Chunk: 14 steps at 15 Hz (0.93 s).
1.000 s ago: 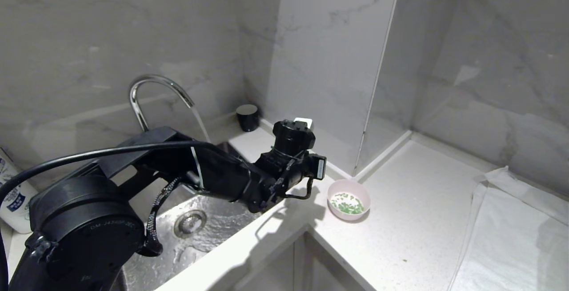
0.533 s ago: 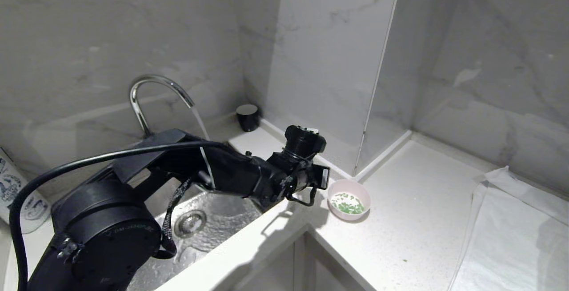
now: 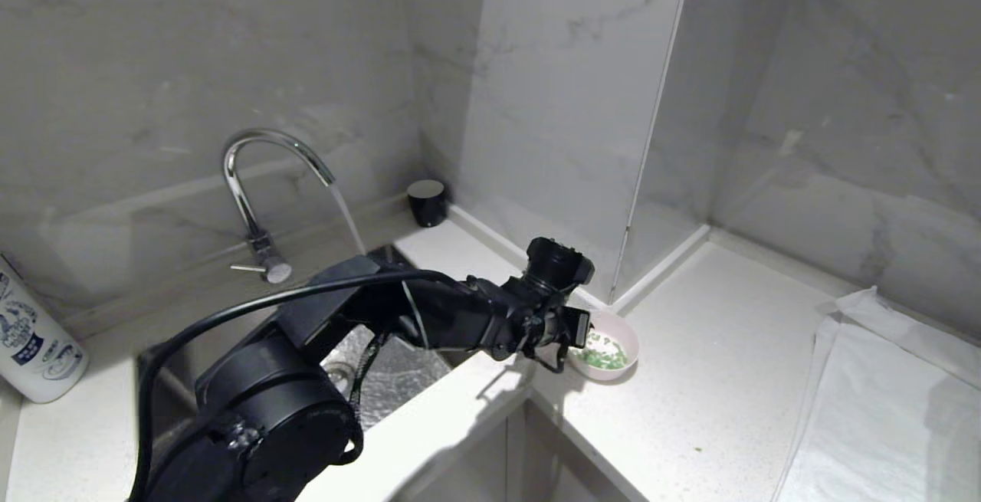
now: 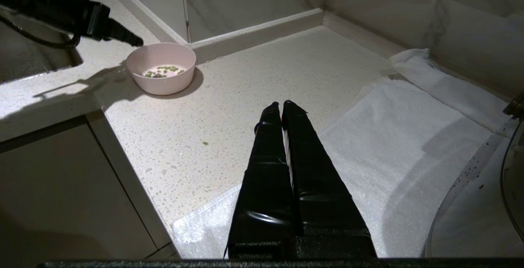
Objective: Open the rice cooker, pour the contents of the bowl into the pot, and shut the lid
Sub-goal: Pick up the bowl on the table
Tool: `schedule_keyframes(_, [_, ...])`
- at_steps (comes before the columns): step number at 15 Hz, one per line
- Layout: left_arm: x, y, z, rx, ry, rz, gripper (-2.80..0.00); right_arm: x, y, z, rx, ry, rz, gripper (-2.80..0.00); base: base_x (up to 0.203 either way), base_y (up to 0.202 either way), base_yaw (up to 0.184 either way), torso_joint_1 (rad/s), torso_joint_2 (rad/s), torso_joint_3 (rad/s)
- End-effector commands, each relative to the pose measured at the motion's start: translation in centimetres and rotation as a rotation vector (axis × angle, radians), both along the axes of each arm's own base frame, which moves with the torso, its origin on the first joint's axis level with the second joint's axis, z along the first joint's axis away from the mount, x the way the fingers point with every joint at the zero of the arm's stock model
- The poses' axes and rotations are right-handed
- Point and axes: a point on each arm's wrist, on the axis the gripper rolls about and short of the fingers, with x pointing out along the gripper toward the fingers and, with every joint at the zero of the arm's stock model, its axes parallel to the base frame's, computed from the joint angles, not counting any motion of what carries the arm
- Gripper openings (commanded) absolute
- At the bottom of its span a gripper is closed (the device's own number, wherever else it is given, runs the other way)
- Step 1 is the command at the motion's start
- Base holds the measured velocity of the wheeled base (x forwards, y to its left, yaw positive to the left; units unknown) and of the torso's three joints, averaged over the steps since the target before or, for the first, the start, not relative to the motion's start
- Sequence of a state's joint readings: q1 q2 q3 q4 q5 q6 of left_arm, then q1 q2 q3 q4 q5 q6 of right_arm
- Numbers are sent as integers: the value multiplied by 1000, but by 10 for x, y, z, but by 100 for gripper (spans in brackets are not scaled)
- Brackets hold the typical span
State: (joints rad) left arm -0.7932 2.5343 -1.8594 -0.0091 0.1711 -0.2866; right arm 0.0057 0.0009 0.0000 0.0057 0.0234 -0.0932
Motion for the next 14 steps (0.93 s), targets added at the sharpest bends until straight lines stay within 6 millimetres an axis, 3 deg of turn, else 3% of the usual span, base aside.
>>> schedule_keyframes(1, [-1, -3, -16, 25, 21, 0, 0, 0, 0, -1, 0, 1, -1, -280, 0, 0, 0, 0, 0, 0])
schedule_keyframes(10, [-12, -30, -35, 29, 15, -51, 0, 0, 0, -1, 18, 1, -12, -280, 0, 0, 0, 0, 0, 0])
schedule_keyframes(14, [-8, -27, -39, 37, 17, -41, 0, 0, 0, -1, 20, 2, -12, -280, 0, 0, 0, 0, 0, 0])
